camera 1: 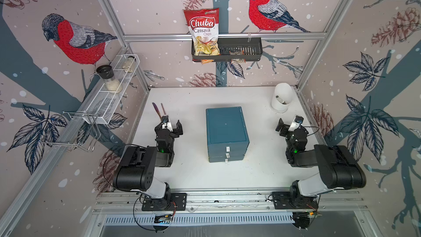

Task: Take the seed bags out of the drawer
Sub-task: Move the storage box to the center of the board.

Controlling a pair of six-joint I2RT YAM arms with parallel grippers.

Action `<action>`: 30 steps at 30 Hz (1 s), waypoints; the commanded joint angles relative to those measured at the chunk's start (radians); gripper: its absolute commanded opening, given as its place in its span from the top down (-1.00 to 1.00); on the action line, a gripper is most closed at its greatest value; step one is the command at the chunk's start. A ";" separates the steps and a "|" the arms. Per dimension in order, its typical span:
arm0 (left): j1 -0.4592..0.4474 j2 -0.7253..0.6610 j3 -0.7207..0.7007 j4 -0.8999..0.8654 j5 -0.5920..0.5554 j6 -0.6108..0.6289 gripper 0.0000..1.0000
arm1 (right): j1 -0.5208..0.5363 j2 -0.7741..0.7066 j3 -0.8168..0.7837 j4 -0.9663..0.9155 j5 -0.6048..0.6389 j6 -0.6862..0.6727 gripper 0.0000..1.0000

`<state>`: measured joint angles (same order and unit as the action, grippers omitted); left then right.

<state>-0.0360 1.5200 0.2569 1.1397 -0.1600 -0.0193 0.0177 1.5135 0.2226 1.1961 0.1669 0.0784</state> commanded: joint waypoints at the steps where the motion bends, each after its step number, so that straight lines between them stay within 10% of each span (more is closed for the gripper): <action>1: 0.002 0.000 0.006 0.041 -0.003 0.005 -0.97 | 0.001 -0.004 0.003 0.031 -0.015 -0.008 -1.00; 20: 0.004 -0.008 0.013 0.024 -0.005 0.002 -0.97 | 0.005 -0.015 0.009 0.054 0.033 -0.005 -1.00; 25: 0.032 -0.161 0.398 -0.659 -0.237 -0.242 -0.92 | 0.100 -0.255 0.450 -0.883 0.239 0.159 -1.00; 30: 0.040 -0.238 0.595 -1.086 -0.009 -0.637 -0.59 | -0.063 -0.388 0.382 -1.072 0.029 0.644 -1.00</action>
<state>0.0113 1.2964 0.8200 0.4065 -0.3058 -0.4152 0.0536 1.1473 0.6125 0.5022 0.3031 0.3714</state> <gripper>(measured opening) 0.826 0.999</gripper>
